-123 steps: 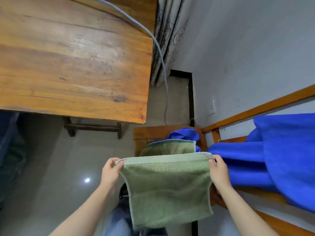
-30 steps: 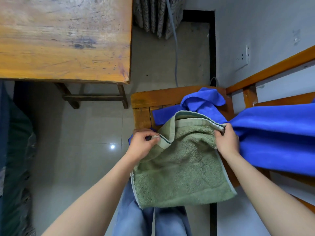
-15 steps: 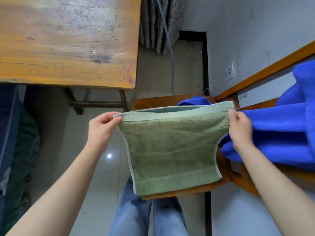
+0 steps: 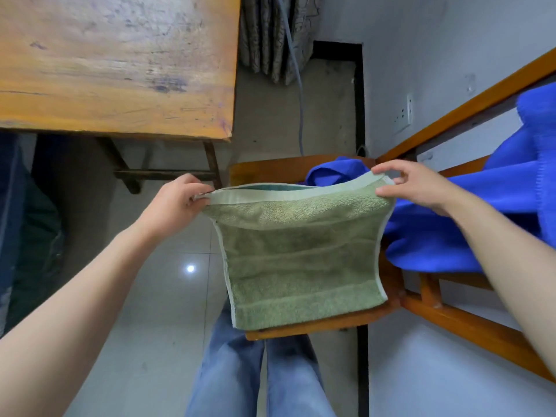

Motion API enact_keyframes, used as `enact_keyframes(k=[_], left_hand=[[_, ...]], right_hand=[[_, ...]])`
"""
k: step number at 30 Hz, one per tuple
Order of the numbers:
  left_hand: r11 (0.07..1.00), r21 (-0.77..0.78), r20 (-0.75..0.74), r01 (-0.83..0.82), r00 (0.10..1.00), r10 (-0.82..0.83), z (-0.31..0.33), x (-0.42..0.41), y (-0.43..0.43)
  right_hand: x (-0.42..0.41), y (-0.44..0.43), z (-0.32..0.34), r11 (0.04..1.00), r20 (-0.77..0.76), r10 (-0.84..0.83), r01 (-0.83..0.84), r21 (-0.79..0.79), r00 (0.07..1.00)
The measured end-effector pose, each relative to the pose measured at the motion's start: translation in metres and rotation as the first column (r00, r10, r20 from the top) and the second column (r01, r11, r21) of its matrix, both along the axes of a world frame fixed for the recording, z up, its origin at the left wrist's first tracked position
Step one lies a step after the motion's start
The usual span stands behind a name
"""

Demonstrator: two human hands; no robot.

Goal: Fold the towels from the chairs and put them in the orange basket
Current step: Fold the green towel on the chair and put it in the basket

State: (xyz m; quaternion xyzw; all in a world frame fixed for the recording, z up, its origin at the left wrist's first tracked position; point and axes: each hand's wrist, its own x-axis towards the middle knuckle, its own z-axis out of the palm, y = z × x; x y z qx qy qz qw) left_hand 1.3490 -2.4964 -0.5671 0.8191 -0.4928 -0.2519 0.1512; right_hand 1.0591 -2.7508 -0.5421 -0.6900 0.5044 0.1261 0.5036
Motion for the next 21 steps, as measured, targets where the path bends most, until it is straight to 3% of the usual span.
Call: enact_keyframes(k=[6, 9, 16, 21], left_hand=[[0.999, -0.018, 0.008, -0.041, 0.999, 0.041, -0.001, 0.003, -0.003], [0.998, -0.035, 0.054, -0.044, 0.997, 0.046, -0.008, 0.007, 0.0], [0.996, -0.085, 0.136, -0.027, 0.99, 0.039, -0.02, -0.001, -0.005], [0.994, -0.104, 0.16, -0.01, 0.987, 0.027, -0.025, -0.004, 0.002]], right_hand=[[0.022, -0.01, -0.003, 0.941, -0.219, 0.161, -0.217, -0.259, 0.962], [0.027, -0.006, -0.009, 0.865, -0.315, 0.112, -0.249, -0.435, 0.942], [0.037, 0.006, -0.019, 0.824, -0.223, -0.111, -0.036, -0.565, 0.968], [0.031, 0.01, -0.023, 0.772, -0.26, -0.013, -0.155, -0.616, 0.966]])
